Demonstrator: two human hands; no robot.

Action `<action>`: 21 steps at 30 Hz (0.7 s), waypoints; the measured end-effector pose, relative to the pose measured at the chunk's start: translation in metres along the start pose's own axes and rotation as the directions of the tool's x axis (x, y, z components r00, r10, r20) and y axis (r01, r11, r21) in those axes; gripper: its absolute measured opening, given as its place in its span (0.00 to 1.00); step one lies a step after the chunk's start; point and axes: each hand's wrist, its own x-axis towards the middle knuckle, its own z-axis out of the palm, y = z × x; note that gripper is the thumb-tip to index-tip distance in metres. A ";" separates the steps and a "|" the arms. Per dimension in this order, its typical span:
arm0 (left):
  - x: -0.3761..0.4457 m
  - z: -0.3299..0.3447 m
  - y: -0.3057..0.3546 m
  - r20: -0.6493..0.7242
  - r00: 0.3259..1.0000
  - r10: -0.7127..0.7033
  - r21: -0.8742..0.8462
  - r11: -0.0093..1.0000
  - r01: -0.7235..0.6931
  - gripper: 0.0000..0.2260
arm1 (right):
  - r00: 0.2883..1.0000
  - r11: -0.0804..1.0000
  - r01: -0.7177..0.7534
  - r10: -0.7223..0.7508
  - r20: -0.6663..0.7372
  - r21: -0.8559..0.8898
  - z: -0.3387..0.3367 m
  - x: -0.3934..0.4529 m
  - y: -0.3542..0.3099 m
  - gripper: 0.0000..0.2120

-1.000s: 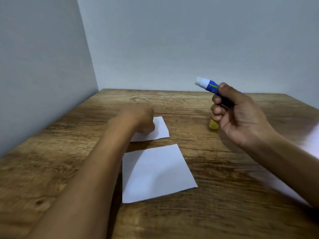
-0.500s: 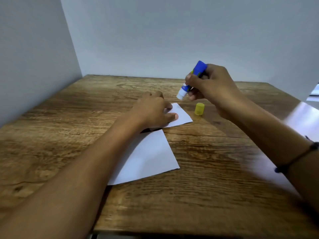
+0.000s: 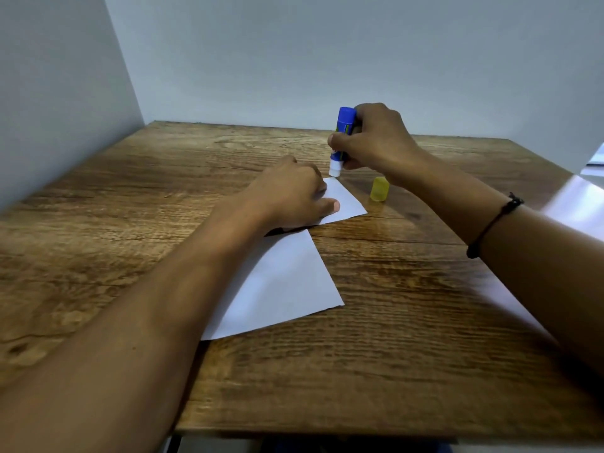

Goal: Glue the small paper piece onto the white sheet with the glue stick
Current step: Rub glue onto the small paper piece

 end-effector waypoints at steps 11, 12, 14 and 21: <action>0.000 0.000 0.000 -0.001 1.000 0.001 0.013 1.000 -0.001 0.21 | 0.999 0.990 0.043 -0.038 0.039 -0.137 0.006 0.000 -0.006 0.15; 0.000 0.000 0.000 -0.001 1.000 0.000 0.016 1.000 0.000 0.21 | 0.999 0.987 0.043 -0.037 0.040 -0.153 0.006 0.000 -0.006 0.15; 0.001 0.000 0.000 -0.004 1.000 -0.001 0.015 1.000 0.001 0.21 | 0.999 0.986 0.036 -0.030 0.039 -0.164 0.007 -0.001 -0.006 0.15; 0.002 0.001 -0.001 -0.010 1.000 -0.011 0.017 1.000 0.011 0.20 | 0.999 0.991 0.012 -0.006 0.051 -0.130 0.001 -0.008 -0.007 0.15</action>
